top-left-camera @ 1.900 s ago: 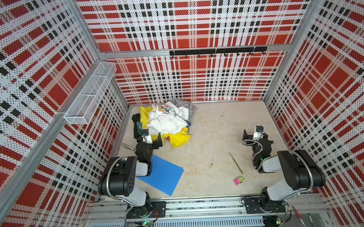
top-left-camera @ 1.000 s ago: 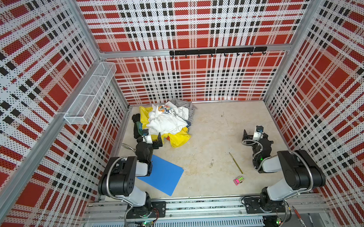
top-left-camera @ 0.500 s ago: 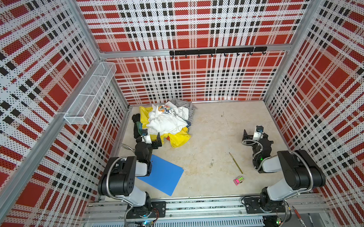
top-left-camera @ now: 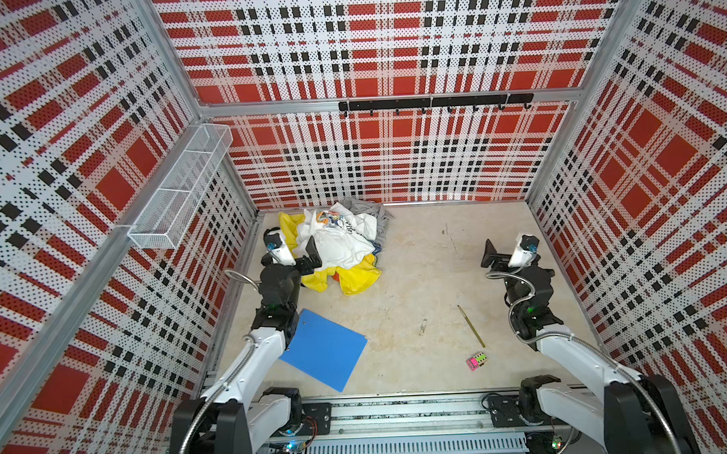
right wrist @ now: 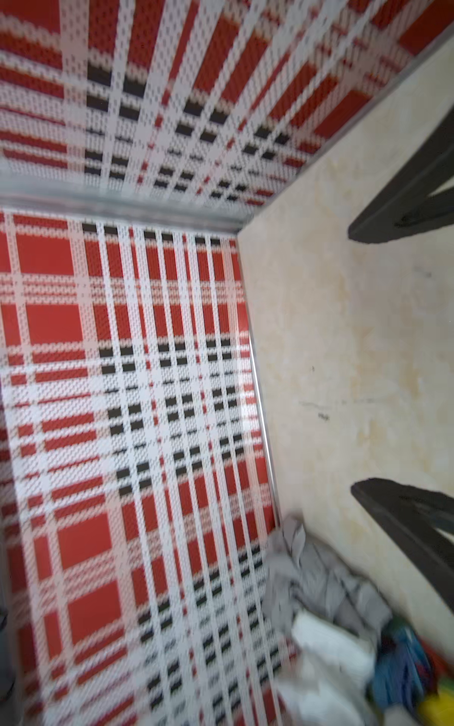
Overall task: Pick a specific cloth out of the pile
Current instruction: 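Lower the left gripper onto the black garment while the right arm advances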
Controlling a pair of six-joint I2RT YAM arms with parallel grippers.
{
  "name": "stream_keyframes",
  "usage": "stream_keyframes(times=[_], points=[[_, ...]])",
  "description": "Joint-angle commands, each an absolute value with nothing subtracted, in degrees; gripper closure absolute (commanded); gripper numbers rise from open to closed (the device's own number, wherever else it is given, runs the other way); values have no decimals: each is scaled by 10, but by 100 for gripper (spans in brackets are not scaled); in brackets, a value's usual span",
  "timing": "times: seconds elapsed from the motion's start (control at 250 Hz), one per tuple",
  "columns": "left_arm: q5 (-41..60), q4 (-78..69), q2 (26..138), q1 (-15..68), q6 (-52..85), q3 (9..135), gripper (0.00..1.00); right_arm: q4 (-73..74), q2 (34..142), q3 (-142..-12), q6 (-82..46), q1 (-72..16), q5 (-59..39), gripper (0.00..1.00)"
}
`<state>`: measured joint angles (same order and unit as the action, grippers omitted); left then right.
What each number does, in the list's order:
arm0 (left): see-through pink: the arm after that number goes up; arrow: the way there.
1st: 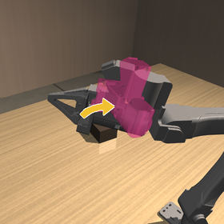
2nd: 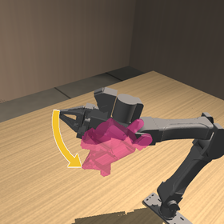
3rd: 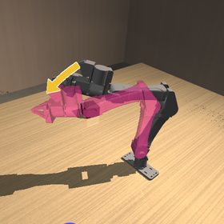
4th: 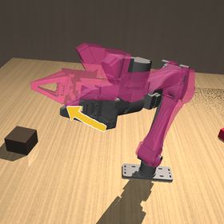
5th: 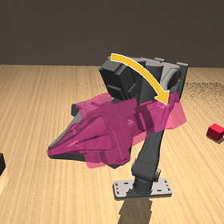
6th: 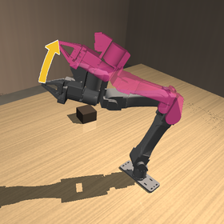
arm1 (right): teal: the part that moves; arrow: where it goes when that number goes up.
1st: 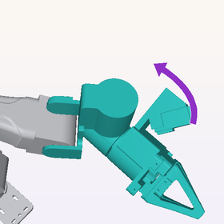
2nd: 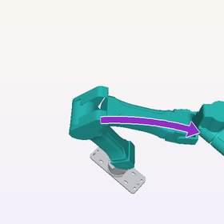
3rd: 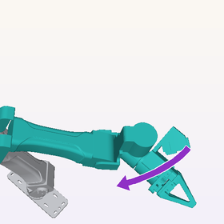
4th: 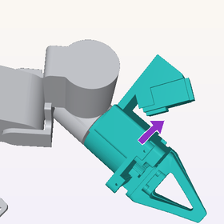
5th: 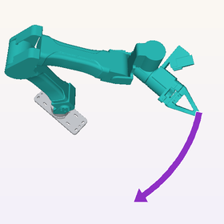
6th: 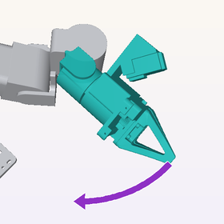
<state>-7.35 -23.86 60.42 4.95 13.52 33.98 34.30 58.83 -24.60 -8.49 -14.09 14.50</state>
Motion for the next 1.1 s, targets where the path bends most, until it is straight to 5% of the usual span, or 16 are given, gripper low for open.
stream_keyframes(times=[0.0, 0.232, 0.396, 0.844, 1.097], points=[[-52, -28, 588, 25, 235, 389, 1, 248, 549, -277, -136, -228, 166, 0], [102, 47, 613, -117, 328, 419, 1, 150, 560, -356, -175, -447, 315, 0], [198, 30, 676, -193, 355, 419, 5, 117, 616, -414, -189, -543, 321, 0], [270, 6, 899, -248, 319, 516, 37, 111, 638, -436, -196, -575, 287, 0], [251, 6, 970, -241, 302, 565, 43, 93, 599, -418, -188, -575, 321, 0]])
